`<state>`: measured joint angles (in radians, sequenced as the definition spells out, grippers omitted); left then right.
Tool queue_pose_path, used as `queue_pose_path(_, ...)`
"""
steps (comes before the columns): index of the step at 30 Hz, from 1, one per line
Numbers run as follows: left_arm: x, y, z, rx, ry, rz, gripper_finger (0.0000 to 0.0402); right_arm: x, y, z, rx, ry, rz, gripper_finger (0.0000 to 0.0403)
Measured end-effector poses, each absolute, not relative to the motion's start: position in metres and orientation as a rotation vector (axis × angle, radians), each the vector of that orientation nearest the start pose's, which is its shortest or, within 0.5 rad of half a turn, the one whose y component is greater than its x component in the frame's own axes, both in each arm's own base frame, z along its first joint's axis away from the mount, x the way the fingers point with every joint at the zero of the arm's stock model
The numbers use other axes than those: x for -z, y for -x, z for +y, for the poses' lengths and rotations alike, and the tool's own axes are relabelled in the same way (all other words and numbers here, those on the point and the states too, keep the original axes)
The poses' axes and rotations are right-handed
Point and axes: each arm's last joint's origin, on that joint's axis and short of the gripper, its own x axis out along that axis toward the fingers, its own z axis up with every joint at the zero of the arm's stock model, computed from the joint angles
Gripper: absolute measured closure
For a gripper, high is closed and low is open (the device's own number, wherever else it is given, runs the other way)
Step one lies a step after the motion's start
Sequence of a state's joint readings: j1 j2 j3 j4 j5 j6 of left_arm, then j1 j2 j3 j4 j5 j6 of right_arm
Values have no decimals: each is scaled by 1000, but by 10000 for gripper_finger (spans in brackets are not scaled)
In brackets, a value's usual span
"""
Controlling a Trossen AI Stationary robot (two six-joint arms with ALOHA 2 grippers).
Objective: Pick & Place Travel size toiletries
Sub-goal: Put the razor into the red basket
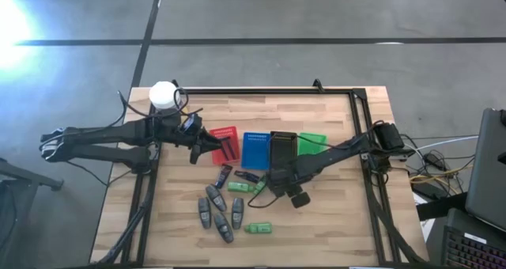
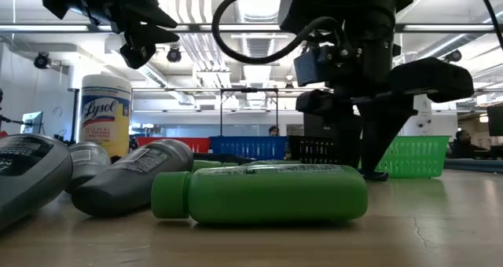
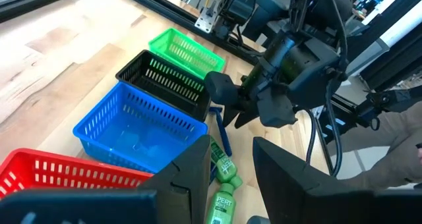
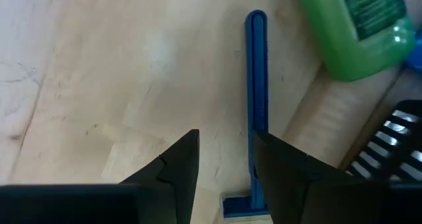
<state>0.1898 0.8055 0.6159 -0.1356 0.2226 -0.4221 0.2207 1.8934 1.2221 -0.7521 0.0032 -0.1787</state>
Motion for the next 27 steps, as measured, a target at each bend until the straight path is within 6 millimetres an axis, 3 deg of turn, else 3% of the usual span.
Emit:
queue_pose_path(7, -276, -178, 28, -36, 484, 321, 282, -164, -342, 75, -310, 310, 1355, 276)
queue_pose_path(20, -276, -178, 28, -39, 482, 322, 282, -145, -335, 59, -210, 335, 1407, 207)
queue_pose_path(27, -276, -178, 28, -39, 482, 322, 282, -137, -329, 57, -233, 338, 1430, 233)
